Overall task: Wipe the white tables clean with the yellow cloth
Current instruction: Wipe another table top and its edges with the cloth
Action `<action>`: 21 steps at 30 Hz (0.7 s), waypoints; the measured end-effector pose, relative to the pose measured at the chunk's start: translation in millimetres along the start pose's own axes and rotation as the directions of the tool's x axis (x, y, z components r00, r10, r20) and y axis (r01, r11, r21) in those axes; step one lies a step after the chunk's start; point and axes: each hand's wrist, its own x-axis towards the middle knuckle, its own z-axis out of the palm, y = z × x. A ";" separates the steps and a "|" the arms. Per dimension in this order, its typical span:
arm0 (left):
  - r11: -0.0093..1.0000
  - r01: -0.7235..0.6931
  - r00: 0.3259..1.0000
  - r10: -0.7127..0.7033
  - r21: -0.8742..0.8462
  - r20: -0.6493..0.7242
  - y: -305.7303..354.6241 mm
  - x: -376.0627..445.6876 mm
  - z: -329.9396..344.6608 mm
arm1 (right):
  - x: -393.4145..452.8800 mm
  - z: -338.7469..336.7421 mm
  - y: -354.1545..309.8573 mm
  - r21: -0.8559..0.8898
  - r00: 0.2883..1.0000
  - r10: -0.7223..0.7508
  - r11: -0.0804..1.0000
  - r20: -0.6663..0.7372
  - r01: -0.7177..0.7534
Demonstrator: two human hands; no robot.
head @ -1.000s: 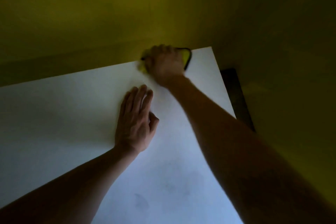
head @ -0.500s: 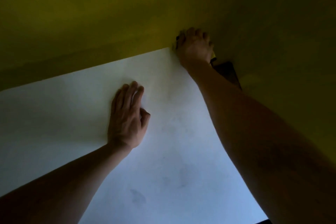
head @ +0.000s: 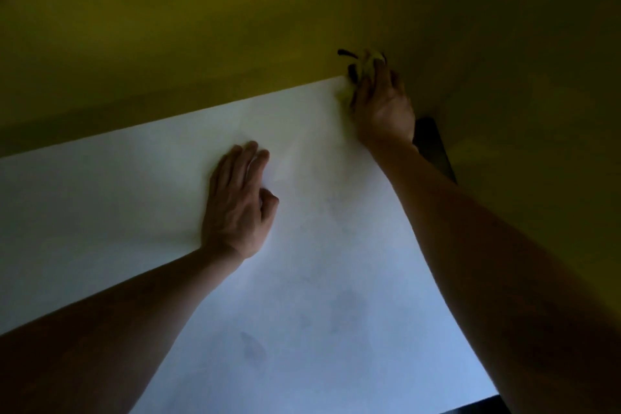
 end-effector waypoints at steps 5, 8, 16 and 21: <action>1.000 0.001 1.000 -0.001 0.000 0.015 0.3 -2.2 0.1 | -70.1 -12.6 3.6 -0.222 1.000 0.010 0.975 -0.023 -0.015; 0.999 -0.018 0.999 0.017 0.052 0.030 1.8 -5.1 -0.7 | -126.2 -19.0 -2.5 -0.206 1.000 0.021 0.978 -0.010 -0.023; 0.993 -0.112 0.991 0.116 -0.048 0.072 13.1 -121.7 -18.8 | -247.1 -38.6 -45.7 -0.406 0.980 0.074 0.914 0.185 0.007; 0.973 -0.204 0.968 0.217 -0.106 0.128 11.7 -233.5 -30.8 | -316.6 -58.2 -58.6 -0.386 0.949 -0.019 0.911 0.315 0.147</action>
